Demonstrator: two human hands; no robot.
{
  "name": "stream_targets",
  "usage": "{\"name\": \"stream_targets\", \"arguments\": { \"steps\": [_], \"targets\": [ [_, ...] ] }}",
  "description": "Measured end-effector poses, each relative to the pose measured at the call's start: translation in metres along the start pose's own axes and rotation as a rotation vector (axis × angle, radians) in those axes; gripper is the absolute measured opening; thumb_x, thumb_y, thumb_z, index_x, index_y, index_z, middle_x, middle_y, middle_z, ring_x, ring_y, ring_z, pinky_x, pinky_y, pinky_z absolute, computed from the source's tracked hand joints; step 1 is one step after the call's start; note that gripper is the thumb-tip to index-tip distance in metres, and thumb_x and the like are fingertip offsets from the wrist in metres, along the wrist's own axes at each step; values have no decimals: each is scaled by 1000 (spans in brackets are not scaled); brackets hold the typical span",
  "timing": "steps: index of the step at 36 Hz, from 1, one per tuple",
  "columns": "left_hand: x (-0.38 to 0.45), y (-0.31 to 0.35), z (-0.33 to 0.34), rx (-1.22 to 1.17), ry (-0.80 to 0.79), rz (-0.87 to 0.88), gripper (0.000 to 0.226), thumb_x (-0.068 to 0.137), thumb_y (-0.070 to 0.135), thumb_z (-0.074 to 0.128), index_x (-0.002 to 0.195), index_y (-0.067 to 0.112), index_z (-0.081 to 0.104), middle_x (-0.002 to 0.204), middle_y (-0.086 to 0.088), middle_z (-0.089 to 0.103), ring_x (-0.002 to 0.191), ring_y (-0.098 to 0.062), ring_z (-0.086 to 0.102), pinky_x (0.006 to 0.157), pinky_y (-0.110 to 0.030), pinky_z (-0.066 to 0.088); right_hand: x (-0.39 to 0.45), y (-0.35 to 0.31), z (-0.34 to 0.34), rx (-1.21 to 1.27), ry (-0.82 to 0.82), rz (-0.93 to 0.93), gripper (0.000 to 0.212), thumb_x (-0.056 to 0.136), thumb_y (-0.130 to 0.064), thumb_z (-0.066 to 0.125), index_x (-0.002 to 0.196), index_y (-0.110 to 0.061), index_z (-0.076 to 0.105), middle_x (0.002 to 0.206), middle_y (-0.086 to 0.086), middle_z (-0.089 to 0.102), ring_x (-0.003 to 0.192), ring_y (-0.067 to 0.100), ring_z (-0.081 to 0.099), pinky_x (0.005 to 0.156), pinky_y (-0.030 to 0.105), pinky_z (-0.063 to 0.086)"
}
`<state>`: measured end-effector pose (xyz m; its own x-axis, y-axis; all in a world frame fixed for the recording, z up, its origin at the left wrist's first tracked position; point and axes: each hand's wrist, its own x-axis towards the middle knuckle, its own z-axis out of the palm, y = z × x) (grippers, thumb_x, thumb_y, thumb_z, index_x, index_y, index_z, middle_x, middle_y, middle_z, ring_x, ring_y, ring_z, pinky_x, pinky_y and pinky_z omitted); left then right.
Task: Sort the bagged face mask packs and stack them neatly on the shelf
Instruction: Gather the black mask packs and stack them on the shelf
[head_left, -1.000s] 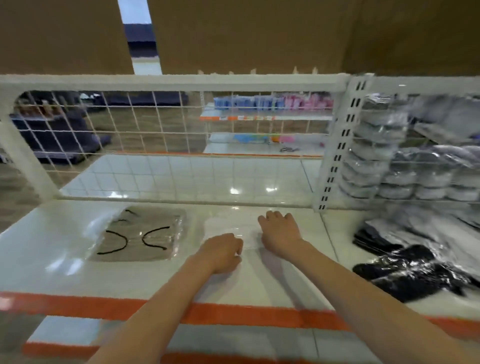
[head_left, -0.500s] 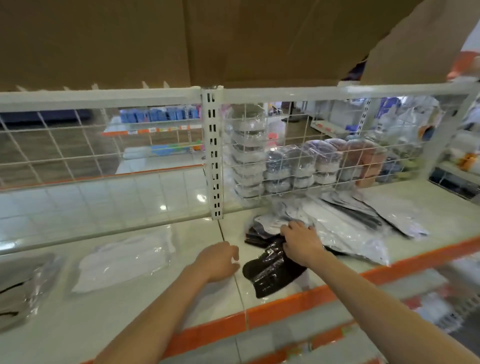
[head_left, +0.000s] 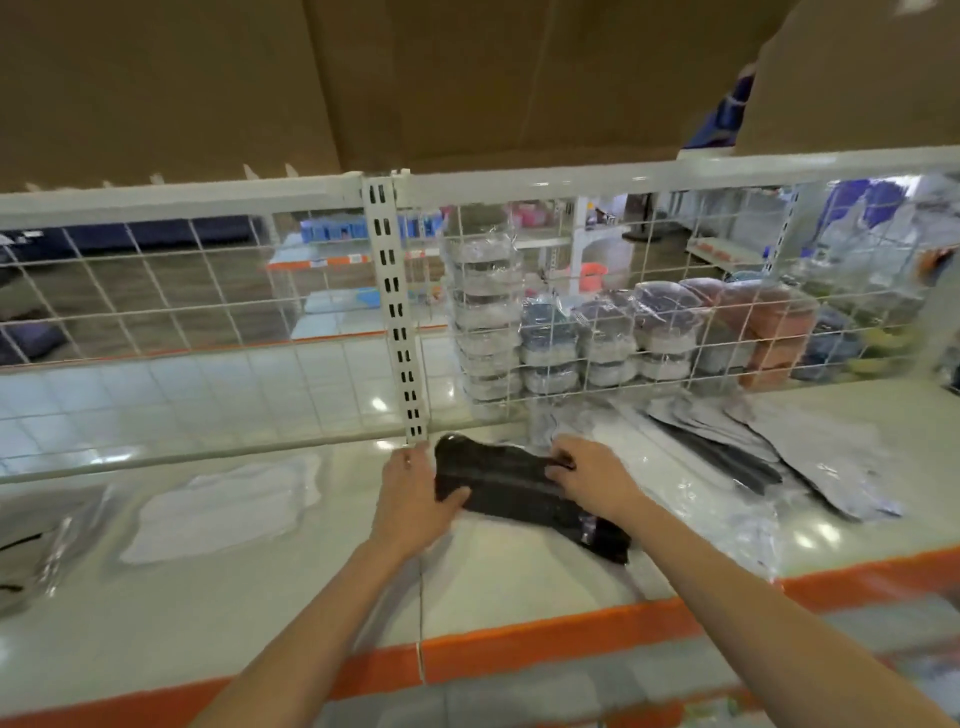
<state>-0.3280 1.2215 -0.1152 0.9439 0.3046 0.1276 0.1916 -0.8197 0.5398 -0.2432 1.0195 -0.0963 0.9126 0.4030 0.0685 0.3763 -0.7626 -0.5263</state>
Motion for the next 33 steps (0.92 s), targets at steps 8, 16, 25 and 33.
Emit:
{"name": "stream_targets", "arguments": {
  "steps": [8, 16, 25, 33],
  "targets": [
    [-3, 27, -4, -1146, -92, -421, 46, 82, 36, 67, 118, 9, 60, 106, -3, 70, 90, -11, 67, 74, -21, 54, 3, -22, 3, 903, -270, 131, 5, 92, -9, 57, 93, -11, 61, 89, 6, 65, 74, 15, 64, 57, 25, 56],
    [-12, 17, -6, -1121, 179, -682, 16, 93, -2, 49, 105, -1, 60, 90, -14, 66, 79, -24, 62, 72, -33, 49, 4, -1, 6, -62, -305, -219, 34, 104, -24, 28, 97, -6, 56, 105, 11, 56, 109, 25, 53, 81, 28, 31],
    [-19, 18, -11, -1000, 87, -665, 11, 94, 1, 49, 95, 6, 59, 85, -12, 65, 78, -25, 61, 80, -38, 49, 39, 43, -2, -142, -288, -81, 23, 96, -31, 40, 92, -14, 55, 110, 12, 58, 111, 30, 55, 83, 32, 39],
    [-22, 16, -16, -965, 37, -609, 16, 94, 2, 48, 100, 5, 62, 86, -10, 69, 78, -22, 63, 72, -34, 49, 43, 57, -2, -466, -300, 24, 57, 93, -54, 36, 140, -21, 37, 152, 14, 25, 138, 34, 28, 112, 49, 20]
  ]
}}
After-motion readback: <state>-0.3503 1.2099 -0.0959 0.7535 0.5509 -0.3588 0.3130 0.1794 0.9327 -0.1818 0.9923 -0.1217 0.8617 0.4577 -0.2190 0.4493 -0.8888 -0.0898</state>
